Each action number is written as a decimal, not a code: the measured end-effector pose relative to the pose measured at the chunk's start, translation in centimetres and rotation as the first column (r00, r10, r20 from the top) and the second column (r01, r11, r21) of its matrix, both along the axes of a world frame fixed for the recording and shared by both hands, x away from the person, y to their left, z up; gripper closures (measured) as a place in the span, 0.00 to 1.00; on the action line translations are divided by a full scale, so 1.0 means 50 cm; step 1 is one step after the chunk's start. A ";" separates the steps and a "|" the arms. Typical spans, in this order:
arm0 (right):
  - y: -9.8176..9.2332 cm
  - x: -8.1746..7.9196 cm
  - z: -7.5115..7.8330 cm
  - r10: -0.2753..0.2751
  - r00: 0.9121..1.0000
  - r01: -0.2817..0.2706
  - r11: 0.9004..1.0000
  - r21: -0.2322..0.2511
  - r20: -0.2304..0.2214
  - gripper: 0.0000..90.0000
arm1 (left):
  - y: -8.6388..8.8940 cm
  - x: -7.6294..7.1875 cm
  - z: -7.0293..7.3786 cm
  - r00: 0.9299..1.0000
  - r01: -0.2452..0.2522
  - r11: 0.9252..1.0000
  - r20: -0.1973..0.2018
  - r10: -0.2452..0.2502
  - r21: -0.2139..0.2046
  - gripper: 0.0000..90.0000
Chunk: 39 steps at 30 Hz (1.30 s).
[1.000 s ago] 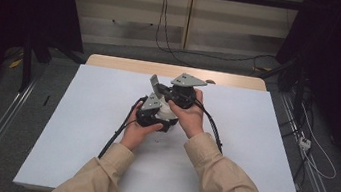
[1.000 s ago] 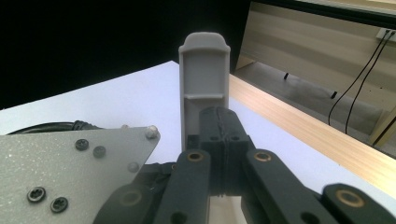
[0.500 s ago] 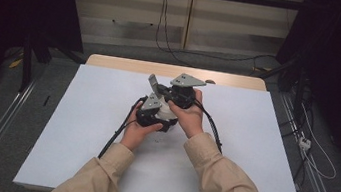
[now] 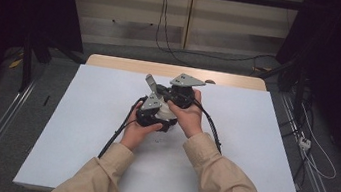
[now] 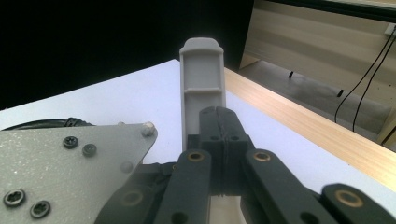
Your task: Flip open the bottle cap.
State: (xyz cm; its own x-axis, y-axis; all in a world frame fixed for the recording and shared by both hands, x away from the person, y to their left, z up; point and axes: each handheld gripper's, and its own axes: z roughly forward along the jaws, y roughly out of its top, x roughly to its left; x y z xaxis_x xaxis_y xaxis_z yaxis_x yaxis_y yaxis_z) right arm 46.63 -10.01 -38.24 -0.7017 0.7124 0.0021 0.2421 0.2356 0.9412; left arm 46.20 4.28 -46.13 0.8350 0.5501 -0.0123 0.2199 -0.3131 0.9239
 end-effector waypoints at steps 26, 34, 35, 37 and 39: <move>0.003 0.005 -0.006 0.014 1.000 -0.015 1.000 -0.026 -0.023 1.00 | 0.000 -0.001 0.001 1.000 -0.008 1.000 0.007 0.007 0.008 0.21; 0.002 0.004 -0.007 0.016 1.000 -0.016 1.000 -0.021 -0.020 1.00 | -0.001 -0.001 0.000 1.000 0.001 1.000 0.000 -0.001 0.001 0.21; 0.002 0.003 -0.007 0.015 1.000 -0.016 1.000 -0.022 -0.019 1.00 | -0.001 -0.001 0.000 1.000 0.003 1.000 0.001 -0.003 0.002 0.21; 0.002 0.003 -0.007 0.014 1.000 -0.015 1.000 -0.023 -0.019 1.00 | -0.001 -0.001 0.000 1.000 0.001 1.000 -0.002 -0.001 -0.003 0.21; 0.000 0.001 -0.006 0.015 1.000 -0.016 1.000 -0.023 -0.019 1.00 | 0.001 0.000 0.000 1.000 0.003 1.000 -0.002 -0.003 -0.004 0.20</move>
State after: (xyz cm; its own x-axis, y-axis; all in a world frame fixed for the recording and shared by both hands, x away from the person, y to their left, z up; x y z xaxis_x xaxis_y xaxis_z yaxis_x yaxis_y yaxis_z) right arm 46.70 -10.00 -38.54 -0.7126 0.7016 -0.0013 0.2556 0.2613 0.9308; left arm 46.19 4.32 -46.11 0.8365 0.5478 -0.0159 0.2205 -0.3098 0.9249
